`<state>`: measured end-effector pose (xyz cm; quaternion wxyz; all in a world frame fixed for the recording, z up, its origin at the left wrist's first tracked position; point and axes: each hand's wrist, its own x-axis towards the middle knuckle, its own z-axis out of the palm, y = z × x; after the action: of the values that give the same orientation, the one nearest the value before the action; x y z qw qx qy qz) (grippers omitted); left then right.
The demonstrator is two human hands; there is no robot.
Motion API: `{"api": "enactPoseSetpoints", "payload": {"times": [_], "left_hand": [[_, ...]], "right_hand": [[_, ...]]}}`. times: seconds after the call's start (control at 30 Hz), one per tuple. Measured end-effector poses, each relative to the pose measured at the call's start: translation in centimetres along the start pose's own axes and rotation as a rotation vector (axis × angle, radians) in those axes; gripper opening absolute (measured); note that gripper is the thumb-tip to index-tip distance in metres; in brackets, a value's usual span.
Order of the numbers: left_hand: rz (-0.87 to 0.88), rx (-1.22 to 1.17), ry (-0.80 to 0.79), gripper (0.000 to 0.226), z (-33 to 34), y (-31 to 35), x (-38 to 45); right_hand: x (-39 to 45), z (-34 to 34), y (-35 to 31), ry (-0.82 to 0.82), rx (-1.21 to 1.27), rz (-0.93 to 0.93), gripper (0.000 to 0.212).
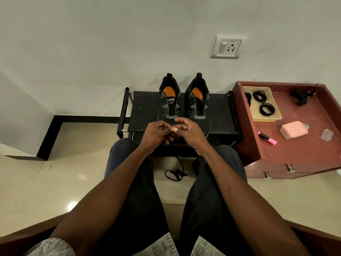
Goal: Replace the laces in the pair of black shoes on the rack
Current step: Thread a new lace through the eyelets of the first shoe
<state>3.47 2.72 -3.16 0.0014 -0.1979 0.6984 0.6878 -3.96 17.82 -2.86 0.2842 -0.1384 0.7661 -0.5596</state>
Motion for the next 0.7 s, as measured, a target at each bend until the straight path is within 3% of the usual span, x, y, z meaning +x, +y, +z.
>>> {"api": "enactPoseSetpoints", "payload": {"times": [0.23,0.4,0.57,0.7], "left_hand": [[0.001,0.011,-0.083,0.013,0.0,0.0,3.2],[0.039,0.108,-0.033,0.013,-0.5,0.3,6.2],[0.026,0.128,0.019,0.018,0.2,0.0,8.1],[-0.042,0.108,0.103,0.016,1.3,-1.0,9.3]], "right_hand": [[2.8,-0.4,0.1,0.099,0.064,0.029,0.010],[4.8,-0.5,-0.4,0.020,0.167,0.031,0.012],[6.7,0.0,0.4,0.151,0.223,0.078,0.009],[8.7,0.2,2.0,0.322,-0.061,0.050,0.020]]}}
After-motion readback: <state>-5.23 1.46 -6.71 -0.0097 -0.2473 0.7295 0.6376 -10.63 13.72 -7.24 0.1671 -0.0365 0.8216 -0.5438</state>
